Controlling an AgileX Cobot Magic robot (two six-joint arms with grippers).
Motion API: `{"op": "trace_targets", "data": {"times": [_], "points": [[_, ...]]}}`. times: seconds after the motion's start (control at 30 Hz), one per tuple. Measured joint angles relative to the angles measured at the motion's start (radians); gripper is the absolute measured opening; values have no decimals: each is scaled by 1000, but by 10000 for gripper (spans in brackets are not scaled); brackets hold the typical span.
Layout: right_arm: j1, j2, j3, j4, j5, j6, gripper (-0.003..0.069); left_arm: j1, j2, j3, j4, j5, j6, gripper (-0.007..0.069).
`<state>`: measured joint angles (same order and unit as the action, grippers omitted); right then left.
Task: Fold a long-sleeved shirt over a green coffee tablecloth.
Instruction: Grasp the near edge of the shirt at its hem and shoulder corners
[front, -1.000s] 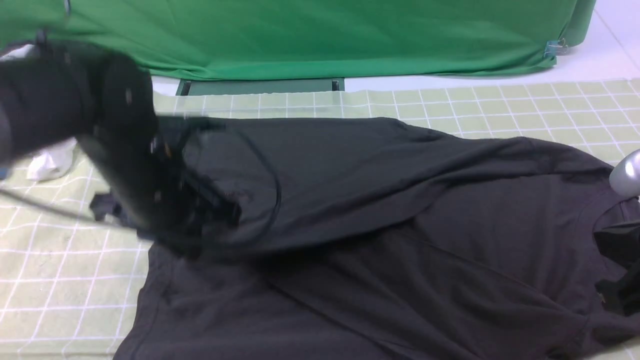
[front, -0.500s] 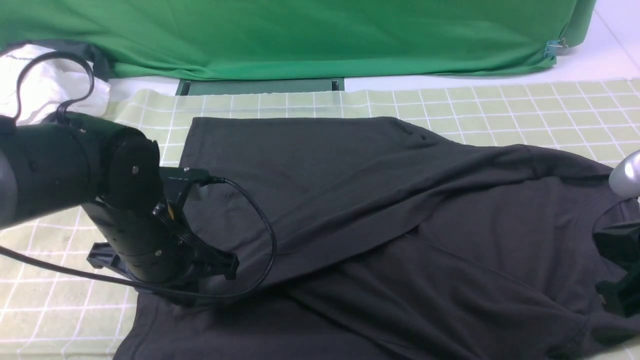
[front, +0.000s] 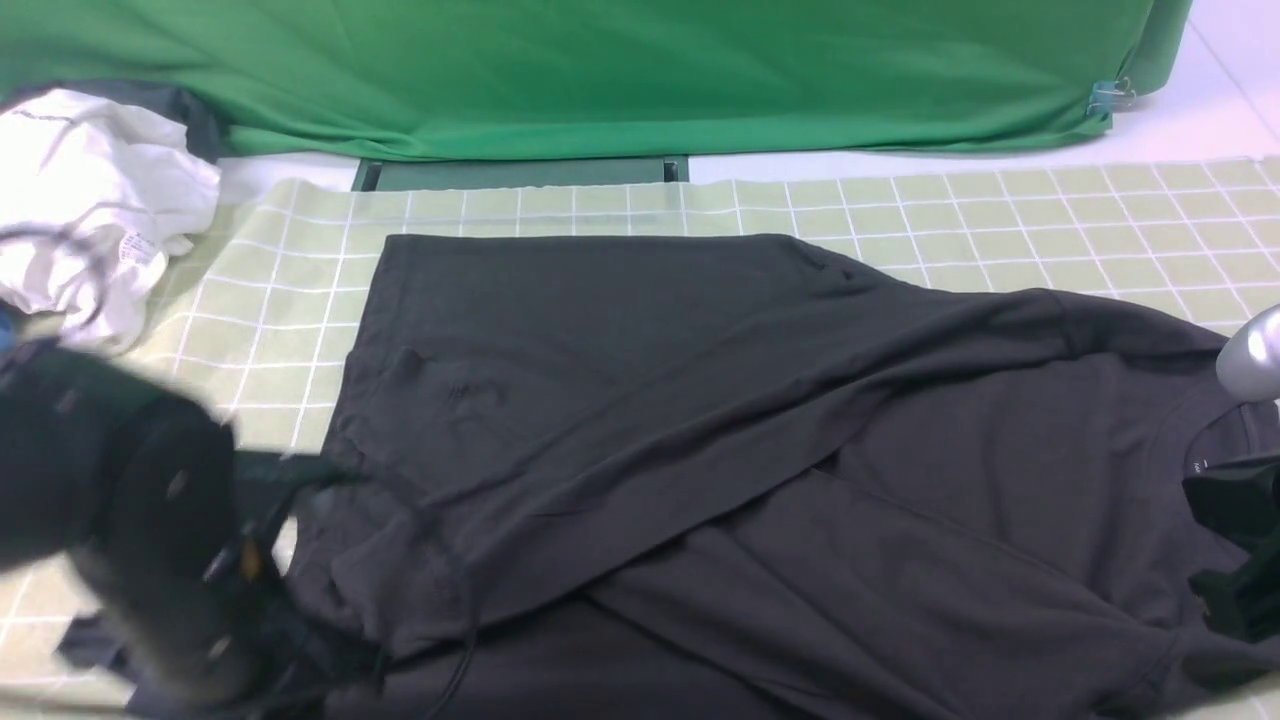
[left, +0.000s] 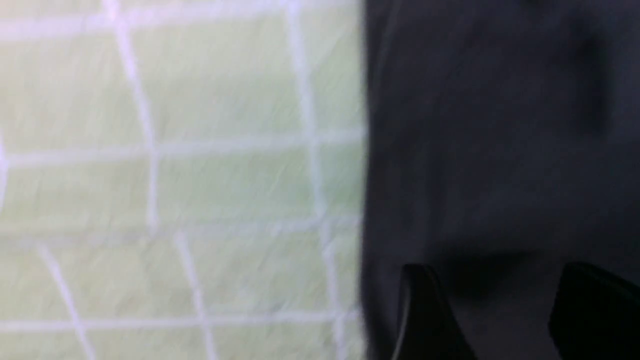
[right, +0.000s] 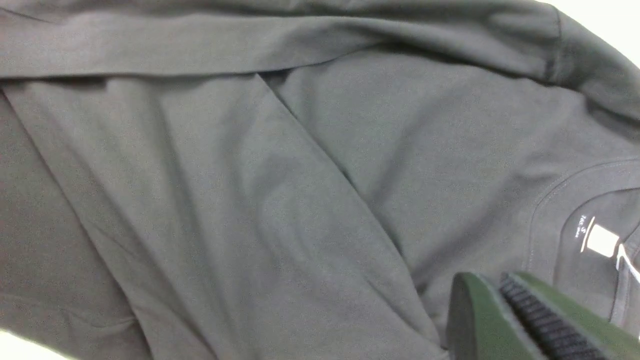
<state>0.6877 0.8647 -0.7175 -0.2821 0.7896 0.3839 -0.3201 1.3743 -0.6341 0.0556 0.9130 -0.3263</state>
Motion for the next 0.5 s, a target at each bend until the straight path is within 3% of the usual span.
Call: {"op": "trace_targets", "data": {"times": [0.27,0.5], "points": [[0,0,0,6,-1,0,71,0,-118,113,40,-2,-144,348],[0,0,0,25,-2,0,71,3,-51,114,10,-23,-182,359]]}}
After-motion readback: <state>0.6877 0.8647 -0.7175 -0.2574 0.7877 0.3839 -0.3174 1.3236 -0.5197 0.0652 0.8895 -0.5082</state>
